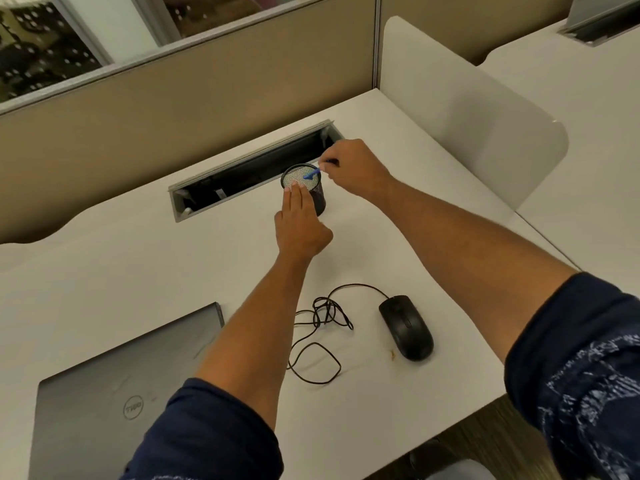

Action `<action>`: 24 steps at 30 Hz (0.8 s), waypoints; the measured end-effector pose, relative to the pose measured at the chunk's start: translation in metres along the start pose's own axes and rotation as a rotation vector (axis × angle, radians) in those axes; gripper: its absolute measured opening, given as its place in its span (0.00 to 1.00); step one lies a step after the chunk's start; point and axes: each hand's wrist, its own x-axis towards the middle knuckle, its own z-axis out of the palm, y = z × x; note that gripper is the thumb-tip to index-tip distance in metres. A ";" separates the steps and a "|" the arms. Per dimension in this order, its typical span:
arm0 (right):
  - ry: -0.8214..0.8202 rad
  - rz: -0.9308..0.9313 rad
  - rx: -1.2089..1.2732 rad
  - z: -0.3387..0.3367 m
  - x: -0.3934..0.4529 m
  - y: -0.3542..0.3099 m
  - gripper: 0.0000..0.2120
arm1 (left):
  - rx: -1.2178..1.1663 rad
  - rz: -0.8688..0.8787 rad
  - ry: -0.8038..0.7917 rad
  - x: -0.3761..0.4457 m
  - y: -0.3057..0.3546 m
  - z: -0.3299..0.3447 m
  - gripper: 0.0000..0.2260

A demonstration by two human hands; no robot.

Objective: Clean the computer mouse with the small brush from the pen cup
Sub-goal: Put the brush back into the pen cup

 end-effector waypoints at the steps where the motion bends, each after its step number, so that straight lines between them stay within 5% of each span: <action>1: -0.048 -0.017 -0.049 0.004 0.005 -0.001 0.13 | -0.004 0.002 0.015 0.000 0.001 0.003 0.42; 7: -0.276 -0.091 -0.333 0.031 0.031 -0.008 0.15 | 0.010 -0.004 0.053 0.001 0.001 0.014 0.43; 16: -0.343 -0.091 -0.416 0.037 0.048 -0.002 0.20 | -0.005 -0.033 0.055 0.000 0.005 0.020 0.44; 24: -0.210 -0.035 -0.388 0.043 0.032 0.015 0.27 | -0.027 -0.077 0.049 -0.003 0.021 0.024 0.46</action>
